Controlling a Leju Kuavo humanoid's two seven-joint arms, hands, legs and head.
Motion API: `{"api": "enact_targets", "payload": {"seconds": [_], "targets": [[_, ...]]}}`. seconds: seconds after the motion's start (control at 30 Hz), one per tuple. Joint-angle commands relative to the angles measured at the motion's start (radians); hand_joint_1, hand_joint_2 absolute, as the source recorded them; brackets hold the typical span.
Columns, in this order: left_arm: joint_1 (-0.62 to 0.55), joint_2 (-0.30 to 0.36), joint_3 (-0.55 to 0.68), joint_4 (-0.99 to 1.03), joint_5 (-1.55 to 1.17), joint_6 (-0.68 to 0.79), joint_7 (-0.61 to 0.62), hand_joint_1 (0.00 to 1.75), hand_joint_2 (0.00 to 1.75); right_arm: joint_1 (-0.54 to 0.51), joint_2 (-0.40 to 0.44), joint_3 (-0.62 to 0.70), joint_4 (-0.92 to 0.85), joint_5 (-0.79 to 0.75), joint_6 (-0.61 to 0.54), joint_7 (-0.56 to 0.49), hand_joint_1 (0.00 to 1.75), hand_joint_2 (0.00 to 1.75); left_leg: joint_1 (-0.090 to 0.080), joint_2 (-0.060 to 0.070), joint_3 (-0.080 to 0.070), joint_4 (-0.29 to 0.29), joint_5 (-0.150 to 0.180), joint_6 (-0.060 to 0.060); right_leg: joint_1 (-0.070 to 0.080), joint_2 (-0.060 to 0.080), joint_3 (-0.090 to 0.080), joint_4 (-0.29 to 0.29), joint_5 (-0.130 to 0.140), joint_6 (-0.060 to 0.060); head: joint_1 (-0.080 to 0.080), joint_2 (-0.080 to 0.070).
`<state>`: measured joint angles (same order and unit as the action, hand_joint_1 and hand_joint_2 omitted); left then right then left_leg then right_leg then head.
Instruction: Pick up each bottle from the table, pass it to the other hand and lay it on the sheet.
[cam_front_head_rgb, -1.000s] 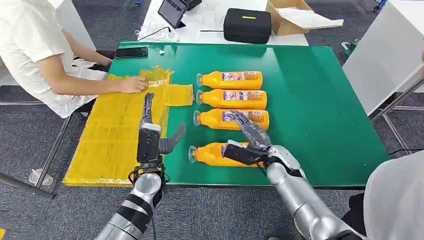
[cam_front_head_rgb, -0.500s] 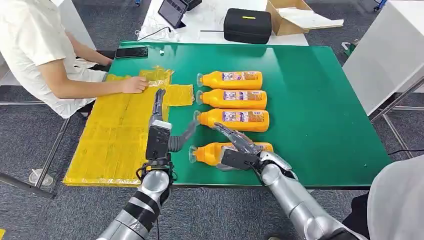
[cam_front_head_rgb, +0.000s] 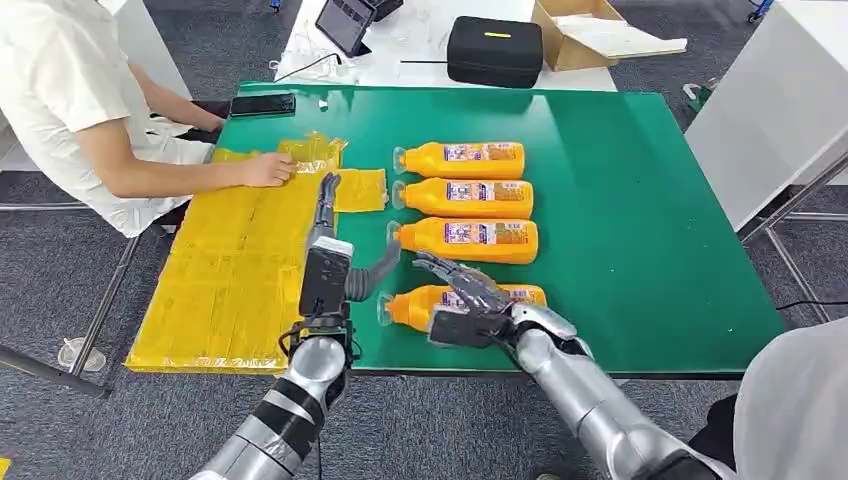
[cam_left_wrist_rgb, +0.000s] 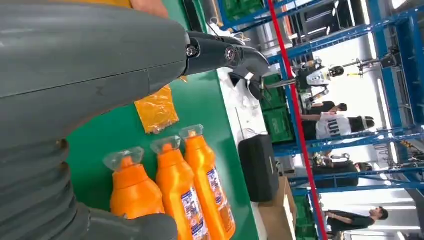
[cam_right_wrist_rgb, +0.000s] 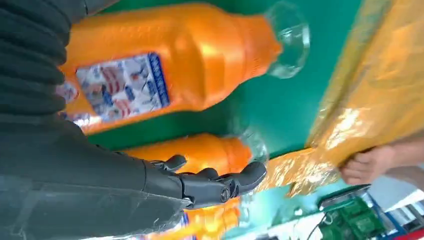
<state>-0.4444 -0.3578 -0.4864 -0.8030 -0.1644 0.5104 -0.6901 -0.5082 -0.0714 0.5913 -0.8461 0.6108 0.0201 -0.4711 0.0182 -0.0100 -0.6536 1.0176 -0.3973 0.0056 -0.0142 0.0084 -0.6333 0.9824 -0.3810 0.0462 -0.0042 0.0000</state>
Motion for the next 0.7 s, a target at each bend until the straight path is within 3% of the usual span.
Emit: {"api": "enact_targets", "payload": {"seconds": [0.03,0.23,0.4,0.7], "targets": [[-0.048,0.016,-0.028,0.051,0.002,-0.003,0.010,0.00,1.75,-0.056,-0.050,0.100,-0.009,0.021,-0.019,0.020,0.00,1.75,-0.001,0.002,0.004,0.001,-0.002,0.001,0.000,0.000,0.003,0.001,-0.002,-0.001,0.000,0.000],[-0.047,0.018,-0.028,0.051,0.002,-0.004,0.010,0.00,1.75,-0.054,-0.052,0.101,-0.013,0.021,-0.019,0.021,0.00,1.75,0.000,0.001,0.001,0.000,0.000,0.000,0.000,0.000,0.001,0.000,0.000,-0.001,0.000,0.000],[-0.039,0.025,-0.019,0.040,-0.006,0.007,0.022,0.00,1.75,-0.066,-0.074,0.116,-0.028,0.126,-0.100,0.152,0.00,1.75,-0.001,0.002,0.003,0.000,-0.002,0.001,0.000,0.000,0.003,0.001,-0.001,-0.001,0.000,0.000],[-0.045,0.024,-0.007,0.048,-0.015,0.001,0.027,0.00,1.75,-0.069,-0.074,0.115,-0.002,0.119,-0.052,0.177,0.00,1.75,-0.001,0.003,0.007,0.001,-0.003,0.001,0.000,0.001,0.006,0.002,-0.003,-0.003,0.000,0.000]]}}
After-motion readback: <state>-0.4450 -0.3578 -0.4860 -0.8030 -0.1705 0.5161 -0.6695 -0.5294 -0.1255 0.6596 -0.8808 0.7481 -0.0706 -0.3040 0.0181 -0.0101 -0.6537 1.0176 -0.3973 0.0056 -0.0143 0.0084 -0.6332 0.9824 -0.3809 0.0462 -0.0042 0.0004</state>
